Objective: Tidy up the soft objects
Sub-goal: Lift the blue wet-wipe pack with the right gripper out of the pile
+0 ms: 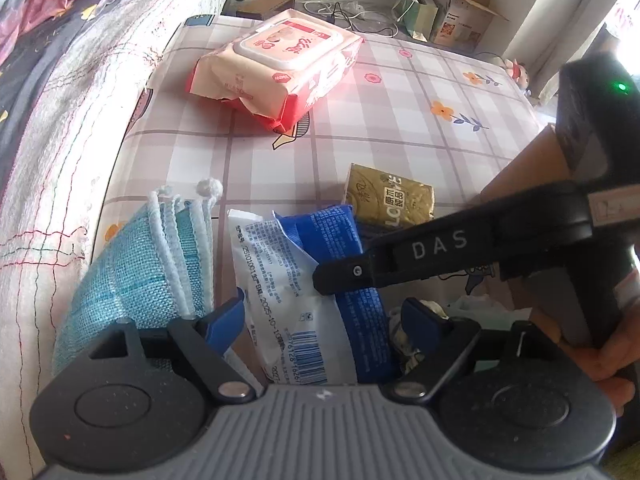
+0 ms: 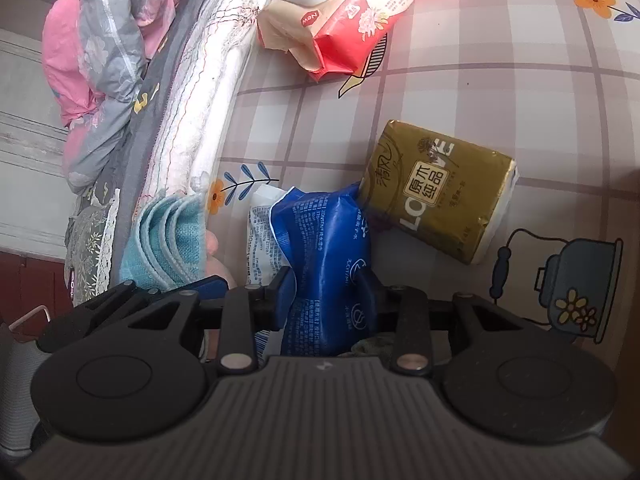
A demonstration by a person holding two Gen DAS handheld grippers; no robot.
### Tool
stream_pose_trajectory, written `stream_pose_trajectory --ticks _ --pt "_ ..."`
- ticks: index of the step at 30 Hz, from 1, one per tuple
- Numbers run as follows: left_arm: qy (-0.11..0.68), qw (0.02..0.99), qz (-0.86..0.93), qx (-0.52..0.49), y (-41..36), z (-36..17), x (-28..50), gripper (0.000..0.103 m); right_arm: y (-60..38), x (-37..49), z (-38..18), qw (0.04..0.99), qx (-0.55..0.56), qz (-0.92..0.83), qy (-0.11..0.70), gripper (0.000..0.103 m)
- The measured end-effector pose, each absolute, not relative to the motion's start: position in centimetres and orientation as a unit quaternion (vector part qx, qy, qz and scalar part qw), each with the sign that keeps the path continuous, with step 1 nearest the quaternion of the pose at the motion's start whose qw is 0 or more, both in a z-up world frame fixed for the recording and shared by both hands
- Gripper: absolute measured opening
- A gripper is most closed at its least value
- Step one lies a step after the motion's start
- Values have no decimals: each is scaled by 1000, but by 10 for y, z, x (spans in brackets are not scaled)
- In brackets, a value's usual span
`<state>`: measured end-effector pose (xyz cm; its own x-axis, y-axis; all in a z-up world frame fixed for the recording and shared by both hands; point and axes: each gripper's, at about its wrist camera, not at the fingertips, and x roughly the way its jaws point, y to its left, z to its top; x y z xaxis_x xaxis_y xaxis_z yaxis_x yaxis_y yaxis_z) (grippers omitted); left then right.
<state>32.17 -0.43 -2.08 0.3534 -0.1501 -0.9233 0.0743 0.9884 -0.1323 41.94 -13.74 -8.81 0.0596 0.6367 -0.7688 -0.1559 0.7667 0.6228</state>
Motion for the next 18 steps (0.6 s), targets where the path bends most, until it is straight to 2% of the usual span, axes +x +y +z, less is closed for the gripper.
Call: stream_pose_trajectory --ticks 18 --pt "606 793 -66 -10 -18 -40 360 91 -156 420 -101 677 272 284 623 29"
